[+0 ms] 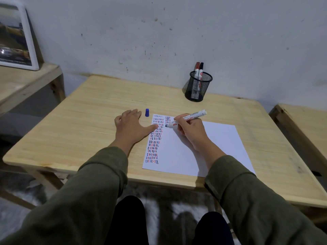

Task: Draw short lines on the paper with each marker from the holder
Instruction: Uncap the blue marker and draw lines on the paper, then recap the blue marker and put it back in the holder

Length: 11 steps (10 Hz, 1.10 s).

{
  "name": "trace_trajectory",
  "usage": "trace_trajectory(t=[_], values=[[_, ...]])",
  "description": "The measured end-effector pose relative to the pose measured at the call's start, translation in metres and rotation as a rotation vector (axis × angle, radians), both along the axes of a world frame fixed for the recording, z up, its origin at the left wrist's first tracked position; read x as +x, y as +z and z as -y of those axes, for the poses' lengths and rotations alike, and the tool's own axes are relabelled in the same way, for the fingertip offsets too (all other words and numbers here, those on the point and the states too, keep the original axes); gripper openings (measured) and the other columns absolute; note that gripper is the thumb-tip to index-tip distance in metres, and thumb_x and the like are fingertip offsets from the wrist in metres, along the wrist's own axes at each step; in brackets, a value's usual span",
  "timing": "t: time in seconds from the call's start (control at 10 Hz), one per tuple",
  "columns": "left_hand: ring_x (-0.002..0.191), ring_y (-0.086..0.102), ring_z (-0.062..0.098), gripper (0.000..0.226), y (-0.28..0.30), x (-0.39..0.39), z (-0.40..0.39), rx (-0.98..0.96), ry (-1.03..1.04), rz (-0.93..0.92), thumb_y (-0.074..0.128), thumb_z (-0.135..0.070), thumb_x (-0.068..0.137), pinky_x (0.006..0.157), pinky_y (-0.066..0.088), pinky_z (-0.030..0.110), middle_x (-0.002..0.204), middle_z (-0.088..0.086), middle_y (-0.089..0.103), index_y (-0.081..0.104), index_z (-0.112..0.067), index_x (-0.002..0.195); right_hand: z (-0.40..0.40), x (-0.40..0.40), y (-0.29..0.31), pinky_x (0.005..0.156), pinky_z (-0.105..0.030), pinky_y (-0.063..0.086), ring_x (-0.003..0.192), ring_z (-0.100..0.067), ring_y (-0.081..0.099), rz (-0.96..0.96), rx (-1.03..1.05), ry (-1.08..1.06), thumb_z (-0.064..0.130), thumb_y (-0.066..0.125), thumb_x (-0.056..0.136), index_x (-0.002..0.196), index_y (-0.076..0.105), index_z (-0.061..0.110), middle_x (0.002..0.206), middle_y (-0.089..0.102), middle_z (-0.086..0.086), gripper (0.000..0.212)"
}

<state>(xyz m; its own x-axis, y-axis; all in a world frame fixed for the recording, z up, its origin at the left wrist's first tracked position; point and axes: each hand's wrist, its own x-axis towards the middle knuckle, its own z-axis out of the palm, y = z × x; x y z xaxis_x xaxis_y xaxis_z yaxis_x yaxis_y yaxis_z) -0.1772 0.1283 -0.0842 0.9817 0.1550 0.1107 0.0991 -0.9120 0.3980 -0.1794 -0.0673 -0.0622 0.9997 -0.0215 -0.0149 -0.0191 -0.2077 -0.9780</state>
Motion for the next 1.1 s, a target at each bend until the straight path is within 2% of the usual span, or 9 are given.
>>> trace_trajectory(t=[0.2, 0.3, 0.4, 0.5, 0.6, 0.8, 0.9, 1.0, 1.1], values=[[0.145, 0.024, 0.019, 0.093, 0.001, 0.001, -0.001, 0.004, -0.005, -0.010, 0.054, -0.074, 0.070, 0.114, 0.015, 0.043, 0.154, -0.001, 0.034, 0.041, -0.017, 0.142, 0.000, 0.002, 0.000, 0.055, -0.020, 0.038, 0.049, -0.002, 0.049, -0.028, -0.016, 0.011, 0.016, 0.056, 0.086, 0.074, 0.067, 0.017, 0.059, 0.057, 0.004, 0.017], [0.144, 0.024, 0.019, 0.093, 0.005, 0.005, 0.001, -0.010, -0.002, -0.003, 0.054, -0.075, 0.070, 0.114, 0.015, 0.044, 0.154, -0.001, 0.035, 0.041, -0.017, 0.142, 0.002, 0.003, 0.006, 0.050, -0.016, 0.038, 0.043, 0.001, 0.048, -0.021, 0.027, -0.008, 0.014, 0.056, 0.086, 0.078, 0.066, 0.011, 0.053, 0.055, 0.007, 0.013], [0.140, 0.032, 0.021, 0.084, 0.004, 0.007, 0.001, -0.067, 0.009, 0.020, 0.053, -0.072, 0.073, 0.112, 0.019, 0.044, 0.147, -0.001, 0.045, 0.042, -0.021, 0.140, 0.001, -0.001, 0.011, 0.041, -0.012, 0.036, 0.038, 0.000, 0.043, -0.023, 0.182, -0.035, 0.007, 0.054, 0.088, 0.086, 0.063, 0.002, 0.054, 0.050, -0.001, 0.011], [0.136, 0.037, 0.020, 0.063, 0.007, 0.008, 0.000, -0.253, 0.060, 0.098, 0.053, -0.055, 0.085, 0.107, 0.021, 0.043, 0.138, -0.005, 0.055, 0.038, -0.029, 0.141, -0.001, -0.004, 0.012, 0.037, -0.014, 0.033, 0.035, -0.005, 0.038, -0.047, 0.353, -0.027, -0.001, 0.050, 0.089, 0.093, 0.061, -0.001, 0.057, 0.042, -0.009, 0.012], [0.134, 0.038, 0.020, 0.047, 0.012, 0.009, 0.002, -0.274, 0.049, 0.111, 0.050, -0.039, 0.093, 0.104, 0.023, 0.042, 0.133, -0.004, 0.059, 0.041, -0.035, 0.139, 0.000, -0.005, 0.011, 0.038, -0.016, 0.035, 0.037, -0.008, 0.039, -0.083, 0.473, -0.009, -0.005, 0.048, 0.089, 0.094, 0.063, 0.003, 0.056, 0.043, -0.008, 0.017], [0.125, 0.046, 0.018, 0.031, 0.018, 0.018, 0.010, -0.249, 0.049, 0.094, 0.045, -0.034, 0.096, 0.099, 0.025, 0.037, 0.124, -0.001, 0.063, 0.059, -0.036, 0.123, 0.014, 0.002, 0.014, 0.049, -0.016, 0.043, 0.050, -0.011, 0.046, -0.088, 0.454, 0.001, 0.001, 0.054, 0.089, 0.094, 0.069, 0.011, 0.061, 0.053, -0.006, 0.019], [0.113, 0.053, 0.019, 0.025, 0.017, 0.023, 0.011, -0.214, 0.065, 0.090, 0.046, -0.031, 0.096, 0.088, 0.025, 0.034, 0.112, 0.000, 0.067, 0.066, -0.034, 0.111, 0.019, 0.007, 0.017, 0.055, -0.019, 0.042, 0.054, -0.012, 0.048, -0.069, 0.392, -0.003, 0.007, 0.058, 0.087, 0.092, 0.071, 0.013, 0.063, 0.056, -0.005, 0.015], [0.097, 0.060, 0.017, 0.019, 0.024, 0.026, 0.018, -0.322, 0.115, 0.143, 0.052, -0.028, 0.094, 0.088, 0.032, 0.033, 0.099, -0.003, 0.071, 0.069, -0.031, 0.102, 0.019, 0.010, 0.026, 0.054, -0.021, 0.039, 0.053, -0.012, 0.048, -0.049, 0.367, -0.014, 0.013, 0.057, 0.088, 0.090, 0.071, 0.012, 0.064, 0.056, -0.004, 0.015], [0.071, 0.062, 0.006, 0.011, 0.045, 0.026, 0.036, -0.845, 0.198, 0.189, 0.059, -0.027, 0.089, 0.083, 0.049, 0.030, 0.086, -0.010, 0.069, 0.069, -0.028, 0.093, 0.018, 0.014, 0.037, 0.053, -0.021, 0.040, 0.053, -0.011, 0.049, -0.008, 0.366, 0.005, 0.013, 0.055, 0.089, 0.091, 0.070, 0.013, 0.065, 0.057, -0.004, 0.015]])
